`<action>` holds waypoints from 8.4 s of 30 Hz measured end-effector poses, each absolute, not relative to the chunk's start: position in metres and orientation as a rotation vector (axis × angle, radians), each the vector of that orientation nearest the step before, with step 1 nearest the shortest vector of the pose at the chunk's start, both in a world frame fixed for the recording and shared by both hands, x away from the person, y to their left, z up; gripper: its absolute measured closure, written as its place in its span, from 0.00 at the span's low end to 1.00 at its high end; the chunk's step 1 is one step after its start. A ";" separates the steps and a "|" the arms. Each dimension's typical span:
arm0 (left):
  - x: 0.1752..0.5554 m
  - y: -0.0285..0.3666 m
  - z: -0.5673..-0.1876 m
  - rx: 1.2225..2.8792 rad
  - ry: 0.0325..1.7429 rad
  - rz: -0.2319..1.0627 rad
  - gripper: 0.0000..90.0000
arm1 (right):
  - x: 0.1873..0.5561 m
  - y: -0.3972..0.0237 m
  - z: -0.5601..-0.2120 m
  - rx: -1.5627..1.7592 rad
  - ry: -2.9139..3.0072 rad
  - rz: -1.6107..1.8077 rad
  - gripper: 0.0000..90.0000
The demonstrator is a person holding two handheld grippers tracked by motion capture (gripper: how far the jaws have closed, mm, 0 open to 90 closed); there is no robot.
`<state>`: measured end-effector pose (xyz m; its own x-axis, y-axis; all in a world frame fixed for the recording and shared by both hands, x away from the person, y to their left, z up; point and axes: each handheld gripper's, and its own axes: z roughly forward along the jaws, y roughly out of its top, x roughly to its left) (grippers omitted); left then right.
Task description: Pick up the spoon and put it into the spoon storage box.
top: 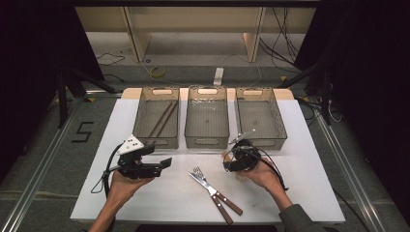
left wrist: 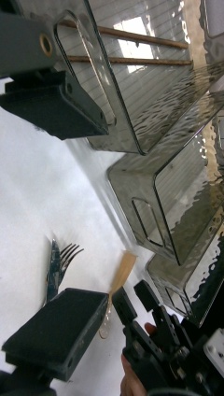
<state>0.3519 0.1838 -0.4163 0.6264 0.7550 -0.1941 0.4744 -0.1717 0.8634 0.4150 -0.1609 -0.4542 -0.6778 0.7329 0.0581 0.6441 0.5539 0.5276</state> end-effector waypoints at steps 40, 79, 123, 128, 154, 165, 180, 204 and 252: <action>0.345 0.181 -0.415 1.814 0.969 0.345 0.17 | 0.418 -0.154 -0.463 1.105 2.675 0.653 0.86; 0.345 0.188 -0.411 1.698 0.980 0.334 0.17 | 0.418 -0.179 -0.419 1.151 2.563 1.173 0.86; 0.336 0.192 -0.410 1.718 0.948 0.378 0.17 | 0.514 -0.119 -0.365 1.190 2.415 1.116 0.86; 0.336 0.193 -0.410 1.715 0.950 0.381 0.17 | 0.522 -0.115 -0.365 1.200 2.405 1.095 0.86; 0.335 0.191 -0.409 1.720 0.935 0.387 0.17 | 0.538 -0.099 -0.393 1.266 2.407 0.987 0.86; 0.335 0.191 -0.409 1.718 0.936 0.386 0.17 | 0.541 -0.096 -0.399 1.331 2.418 0.989 0.57; 0.335 0.192 -0.410 1.713 0.945 0.385 0.17 | 0.494 -0.113 -0.369 1.145 2.477 1.041 0.40; 0.336 0.192 -0.410 1.714 0.950 0.385 0.17 | 0.424 -0.133 -0.372 0.993 2.565 1.020 0.37; 0.335 0.193 -0.410 1.718 0.949 0.389 0.17 | 0.369 -0.140 -0.397 0.896 2.739 0.890 0.33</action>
